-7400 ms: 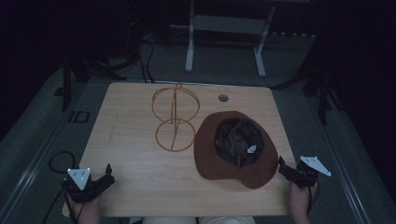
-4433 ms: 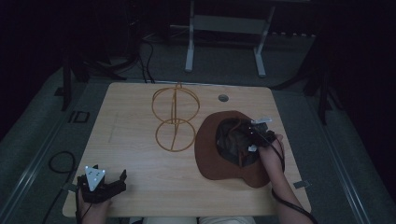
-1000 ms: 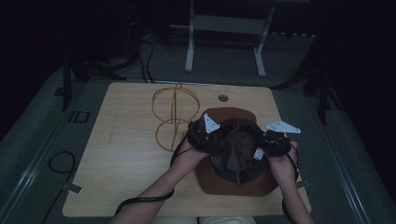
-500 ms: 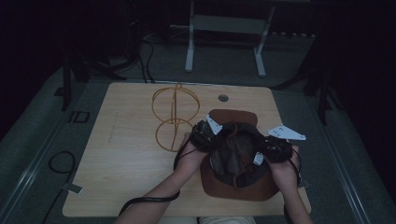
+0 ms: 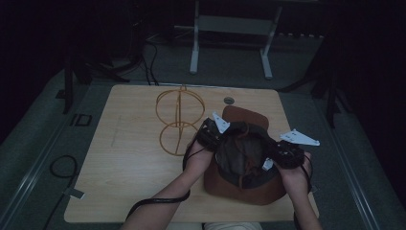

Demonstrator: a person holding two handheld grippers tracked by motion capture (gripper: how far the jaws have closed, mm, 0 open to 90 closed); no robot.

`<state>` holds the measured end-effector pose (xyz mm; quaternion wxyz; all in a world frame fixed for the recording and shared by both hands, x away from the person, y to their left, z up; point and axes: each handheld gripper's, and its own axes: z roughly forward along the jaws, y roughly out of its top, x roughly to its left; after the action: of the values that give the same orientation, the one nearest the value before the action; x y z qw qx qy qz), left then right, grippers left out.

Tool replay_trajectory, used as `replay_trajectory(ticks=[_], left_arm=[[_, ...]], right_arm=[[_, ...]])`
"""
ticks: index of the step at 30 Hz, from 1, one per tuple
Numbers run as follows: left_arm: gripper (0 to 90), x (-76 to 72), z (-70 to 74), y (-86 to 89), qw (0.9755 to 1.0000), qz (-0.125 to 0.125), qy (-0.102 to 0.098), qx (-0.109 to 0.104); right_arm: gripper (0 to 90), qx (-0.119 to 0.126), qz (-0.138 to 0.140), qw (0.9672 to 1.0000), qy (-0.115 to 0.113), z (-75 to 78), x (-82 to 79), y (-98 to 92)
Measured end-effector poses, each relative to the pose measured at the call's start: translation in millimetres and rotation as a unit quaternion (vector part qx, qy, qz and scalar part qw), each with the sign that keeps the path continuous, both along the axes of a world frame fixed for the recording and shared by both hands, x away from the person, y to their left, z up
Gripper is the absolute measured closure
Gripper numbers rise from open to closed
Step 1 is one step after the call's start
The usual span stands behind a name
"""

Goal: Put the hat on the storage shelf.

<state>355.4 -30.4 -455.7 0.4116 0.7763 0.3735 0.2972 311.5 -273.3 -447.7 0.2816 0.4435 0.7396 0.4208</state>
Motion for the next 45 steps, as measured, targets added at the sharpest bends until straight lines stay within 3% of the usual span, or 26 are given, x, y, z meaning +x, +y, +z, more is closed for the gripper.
replay_trajectory(ticks=[5,9,12,13,17,22,28,29,31,32,33,34,36,38,41,44,45], left_arm=[[86.9,-1.6,7.9,2.8,0.9998,-0.003,-0.01,-0.019],[86.9,-5.5,13.9,6.2,0.9995,-0.006,-0.026,-0.015],[86.8,-12.4,17.6,9.3,0.9984,-0.02,-0.046,-0.027],[86.8,-14.1,18.8,9.8,0.9982,-0.022,-0.049,-0.025],[86.8,-23.2,26.3,13.1,0.9973,-0.039,-0.054,-0.029],[86.8,-33.0,35.6,15.6,0.9955,-0.052,-0.06,-0.051],[86.8,-41.7,43.7,19.5,0.994,-0.059,-0.075,-0.053],[86.8,-42.4,44.2,19.6,0.9941,-0.058,-0.077,-0.05],[86.8,-42.6,44.3,22.2,0.9938,-0.059,-0.074,-0.058],[86.8,-42.8,44.6,23.6,0.994,-0.057,-0.074,-0.057],[86.8,-43.1,44.8,25.2,0.9936,-0.059,-0.073,-0.063],[86.7,-43.8,45.3,26.6,0.9929,-0.065,-0.075,-0.066],[86.6,-47.0,46.2,27.5,0.9914,-0.078,-0.085,-0.061],[86.7,-49.7,47.5,28.4,0.99,-0.09,-0.091,-0.06],[86.6,-52.2,49.3,32.2,0.9886,-0.104,-0.088,-0.065],[86.6,-51.3,50.0,39.3,0.9848,-0.137,-0.071,-0.08],[86.6,-50.3,49.6,42.1,0.9826,-0.15,-0.065,-0.088]], right_arm=[[54.7,0.038,0.026,0.9988,0.014,-1.5,0.5,-9.2],[42.7,0.057,0.037,0.9975,0.021,0.4,-3.7,-14.4],[33.9,0.056,0.066,0.9962,0.014,5.1,-9.8,-17.4],[32.5,0.053,0.085,0.9949,0.013,7.4,-11.2,-19.8],[32.1,0.064,0.114,0.9913,-0.011,22.7,-17.7,-35.5],[32.9,0.064,0.152,0.9858,-0.029,40.5,-32.5,-40.4],[32.8,0.097,0.214,0.9715,-0.03,47.7,-41.8,-49.5],[32.9,0.105,0.224,0.9685,-0.024,48.0,-41.4,-51.8],[32.6,0.139,0.245,0.9591,-0.026,50.8,-43.4,-57.2],[32.4,0.138,0.248,0.9585,-0.032,52.6,-45.2,-59.4],[32.5,0.13,0.24,0.9612,-0.042,55.1,-47.4,-62.6],[33.4,0.121,0.218,0.967,-0.051,57.3,-48.6,-66.6],[34.8,0.101,0.187,0.9751,-0.064,58.9,-47.3,-75.7],[37.0,0.06,0.155,0.9834,-0.072,56.6,-43.6,-82.0],[41.1,0.033,0.142,0.9877,-0.057,46.2,-30.8,-88.9],[44.0,0.03,0.13,0.9906,-0.027,35.1,-16.4,-93.4],[44.4,0.029,0.125,0.9915,-0.021,32.3,-12.7,-94.0]])
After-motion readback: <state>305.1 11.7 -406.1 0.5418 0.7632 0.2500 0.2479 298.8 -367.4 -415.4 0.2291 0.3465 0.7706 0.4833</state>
